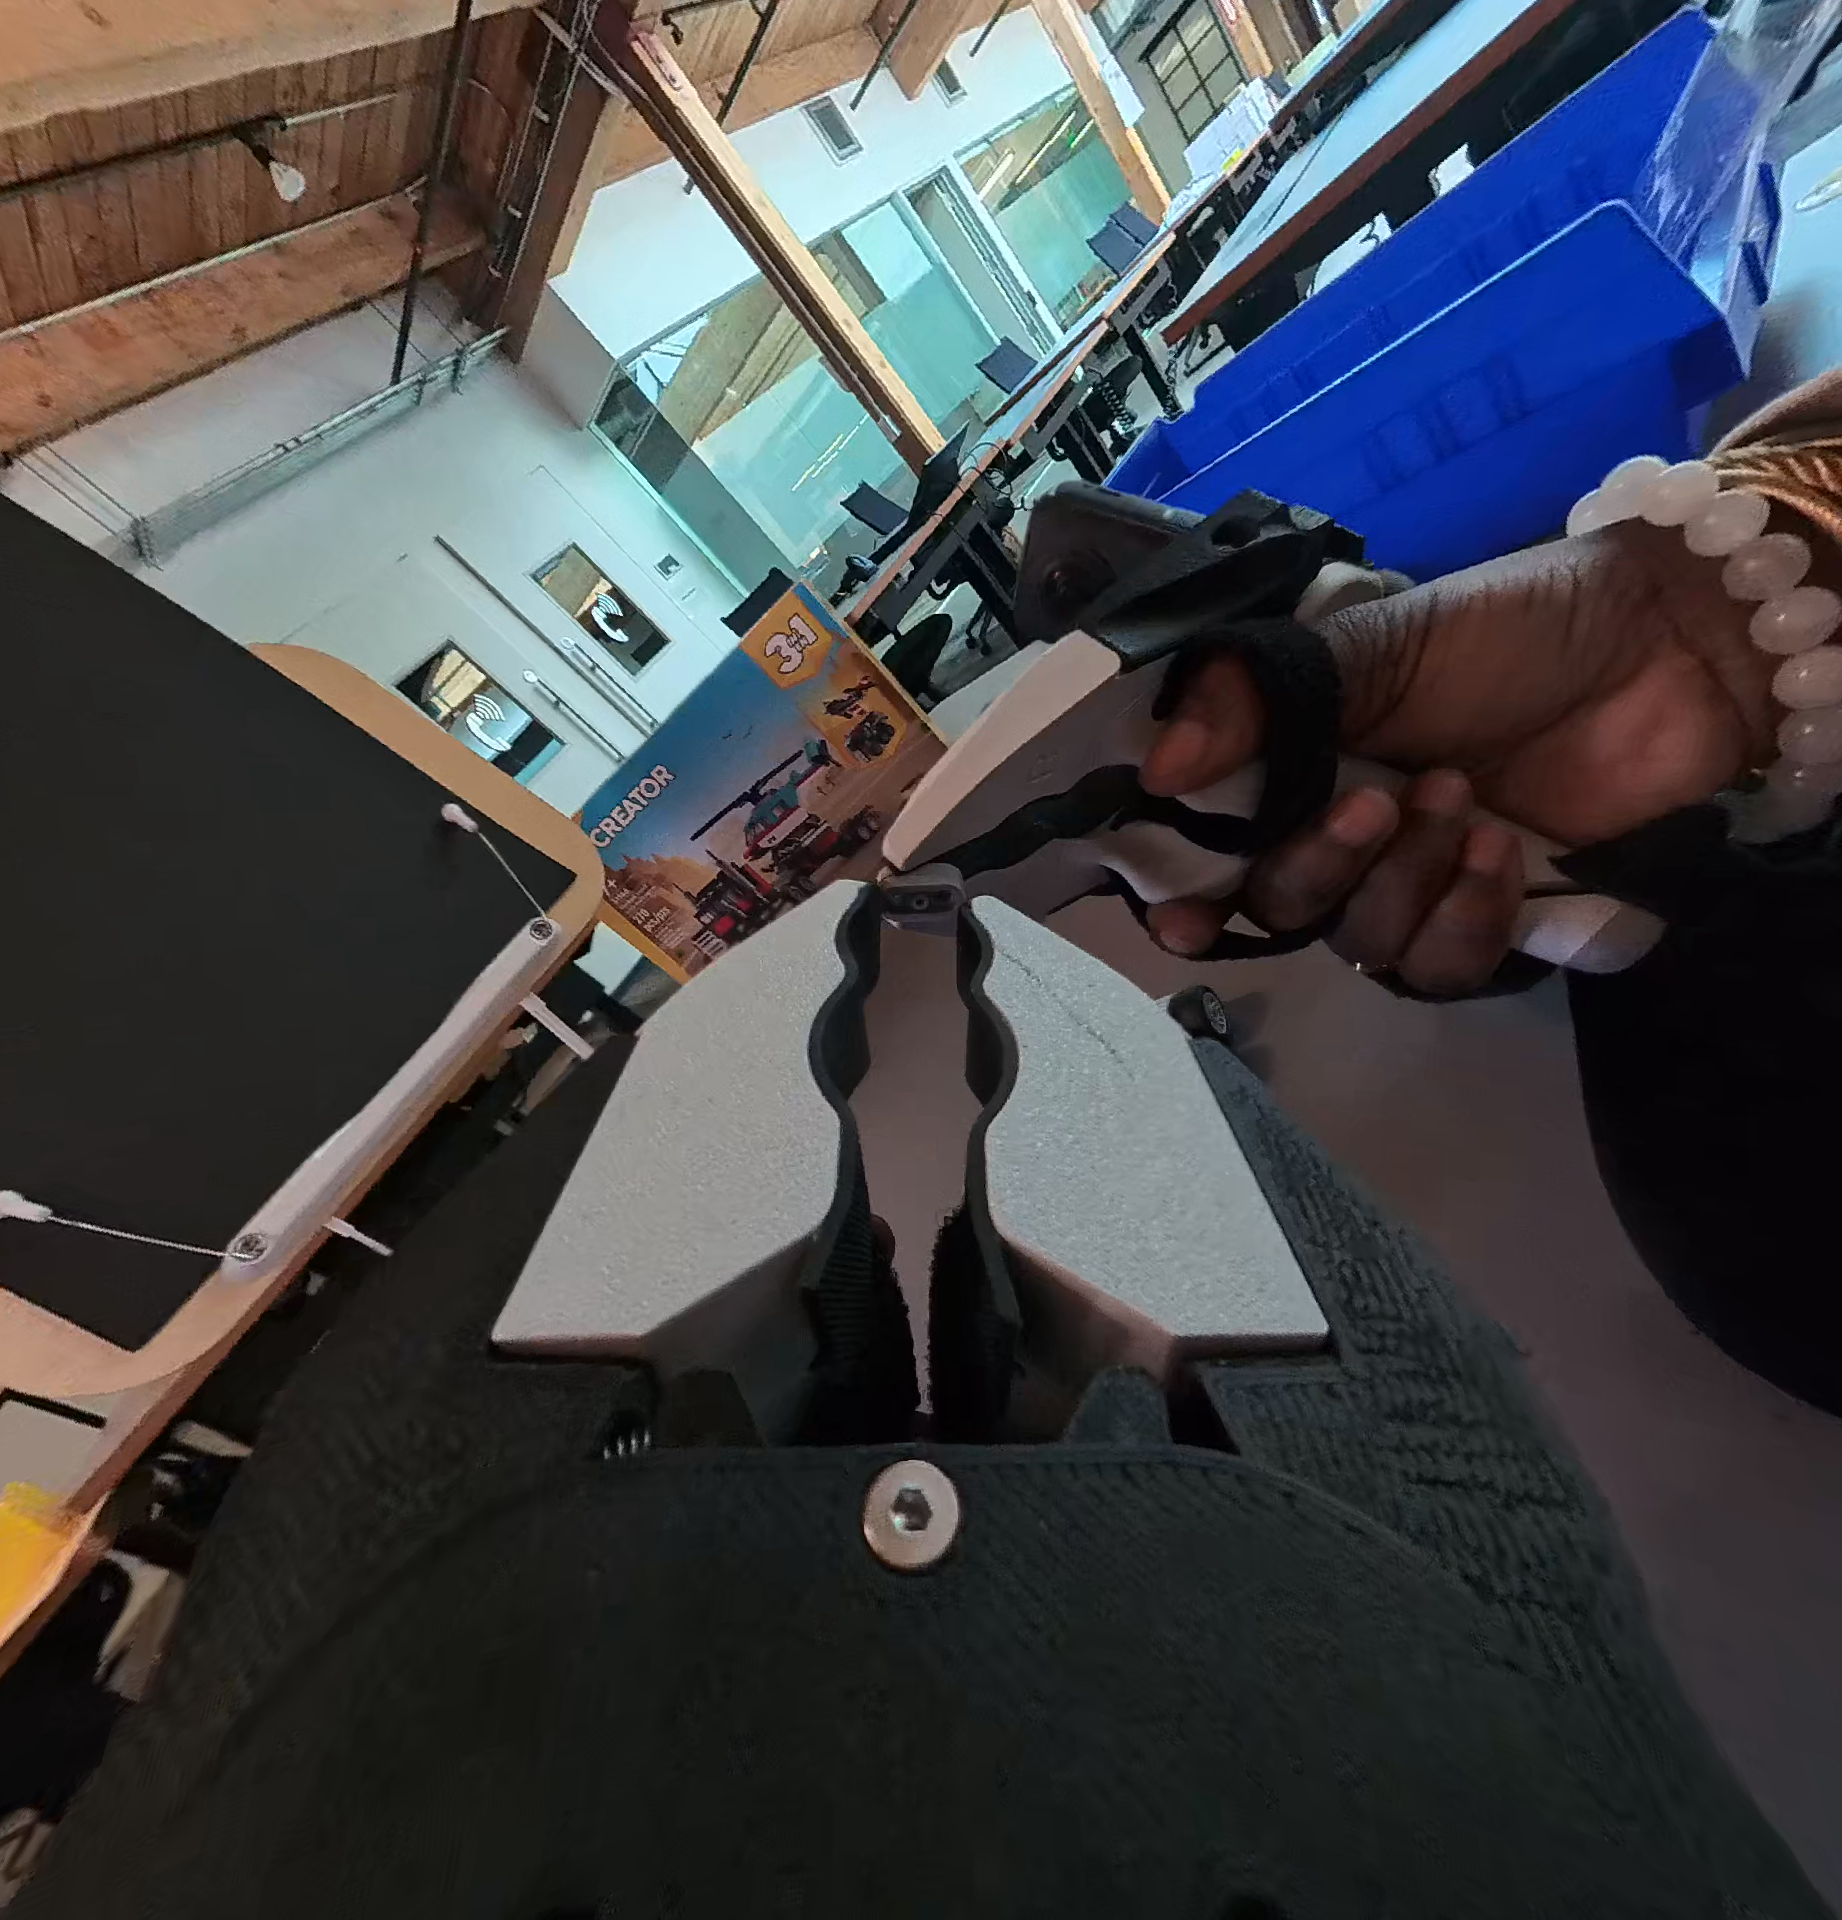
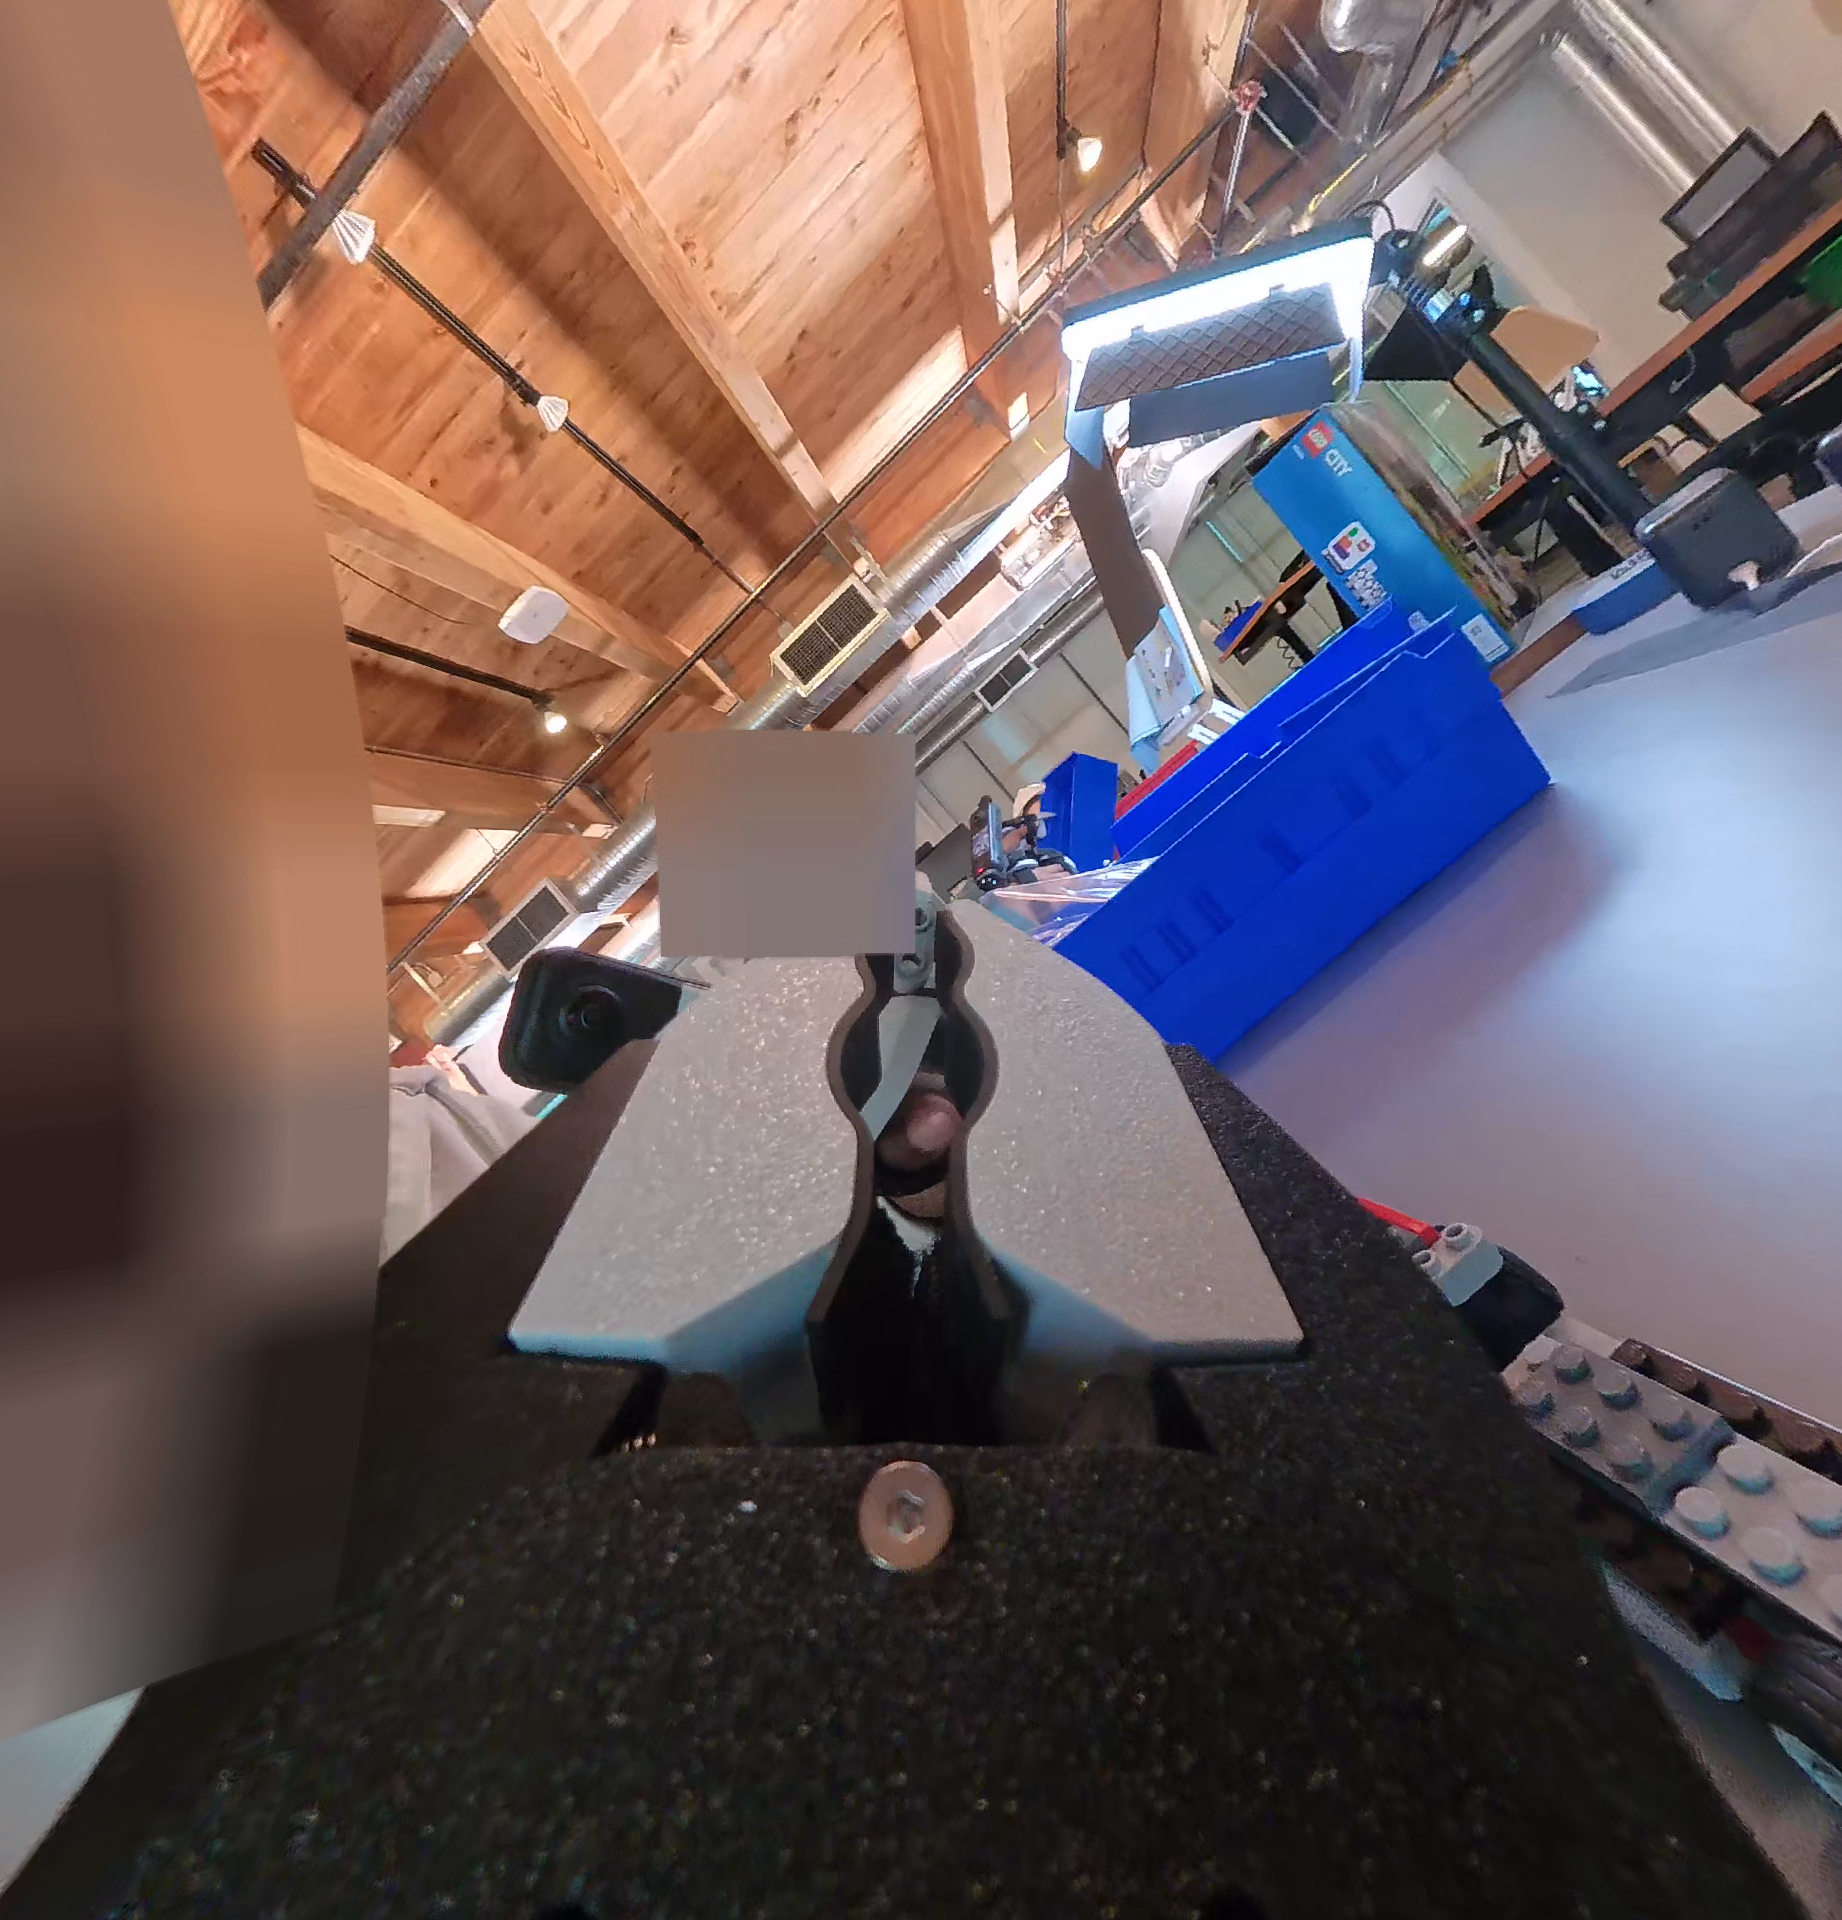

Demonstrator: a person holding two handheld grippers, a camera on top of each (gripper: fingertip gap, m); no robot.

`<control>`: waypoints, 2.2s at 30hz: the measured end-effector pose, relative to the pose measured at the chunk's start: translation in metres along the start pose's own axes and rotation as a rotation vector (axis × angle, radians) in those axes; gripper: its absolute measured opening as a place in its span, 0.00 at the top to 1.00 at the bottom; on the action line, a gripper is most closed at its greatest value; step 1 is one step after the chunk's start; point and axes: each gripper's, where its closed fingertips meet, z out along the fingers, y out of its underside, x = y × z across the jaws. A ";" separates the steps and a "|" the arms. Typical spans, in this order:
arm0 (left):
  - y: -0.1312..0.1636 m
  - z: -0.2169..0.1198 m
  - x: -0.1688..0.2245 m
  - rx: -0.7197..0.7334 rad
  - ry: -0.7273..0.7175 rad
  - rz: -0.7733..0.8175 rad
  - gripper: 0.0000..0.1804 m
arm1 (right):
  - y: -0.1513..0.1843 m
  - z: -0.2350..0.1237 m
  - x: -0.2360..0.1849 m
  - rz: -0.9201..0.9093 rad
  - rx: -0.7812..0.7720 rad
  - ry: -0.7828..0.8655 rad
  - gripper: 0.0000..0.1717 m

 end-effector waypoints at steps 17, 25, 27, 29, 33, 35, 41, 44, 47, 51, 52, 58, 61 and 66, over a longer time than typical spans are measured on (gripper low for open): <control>0.027 0.006 -0.001 -0.095 0.043 -0.106 0.96 | 0.000 -0.015 0.021 -0.071 -0.106 0.135 0.96; 0.034 0.006 -0.002 -0.107 0.029 -0.146 0.93 | -0.003 -0.019 0.021 -0.099 -0.110 0.140 0.96; 0.033 0.005 -0.004 -0.100 0.019 -0.148 0.93 | -0.001 -0.018 0.021 -0.103 -0.121 0.143 0.96; 0.032 0.005 -0.005 -0.087 0.015 -0.161 0.93 | 0.001 -0.018 0.022 -0.115 -0.137 0.152 0.96; 0.030 0.004 -0.008 -0.068 -0.002 -0.151 0.93 | -0.001 -0.018 0.020 -0.128 -0.131 0.144 0.96; 0.029 0.004 -0.009 -0.060 -0.011 -0.144 0.93 | -0.002 -0.019 0.020 -0.134 -0.126 0.147 0.96; 0.025 0.002 -0.013 -0.026 -0.043 -0.126 0.93 | 0.000 -0.018 0.017 -0.185 -0.153 0.150 0.96; 0.027 0.002 -0.015 -0.028 -0.051 -0.129 0.93 | 0.001 -0.016 0.012 -0.241 -0.169 0.135 0.96; 0.029 0.002 -0.016 -0.032 -0.053 -0.141 0.93 | 0.000 -0.017 0.009 -0.382 -0.188 0.152 0.96; 0.030 0.001 -0.017 -0.028 -0.062 -0.132 0.93 | -0.009 -0.021 0.000 -0.645 -0.190 0.252 0.96; 0.030 0.001 -0.017 -0.027 -0.067 -0.125 0.93 | -0.012 -0.021 -0.005 -0.707 -0.175 0.272 0.96; 0.032 0.000 -0.021 -0.026 -0.090 -0.123 0.93 | -0.021 -0.038 -0.016 -0.925 -0.108 0.443 0.96; 0.034 0.001 -0.020 -0.032 -0.089 -0.114 0.93 | -0.021 -0.047 -0.021 -0.989 -0.112 0.504 0.96; 0.033 0.001 -0.021 -0.030 -0.092 -0.108 0.93 | -0.011 -0.079 -0.056 -0.950 -0.075 0.648 0.96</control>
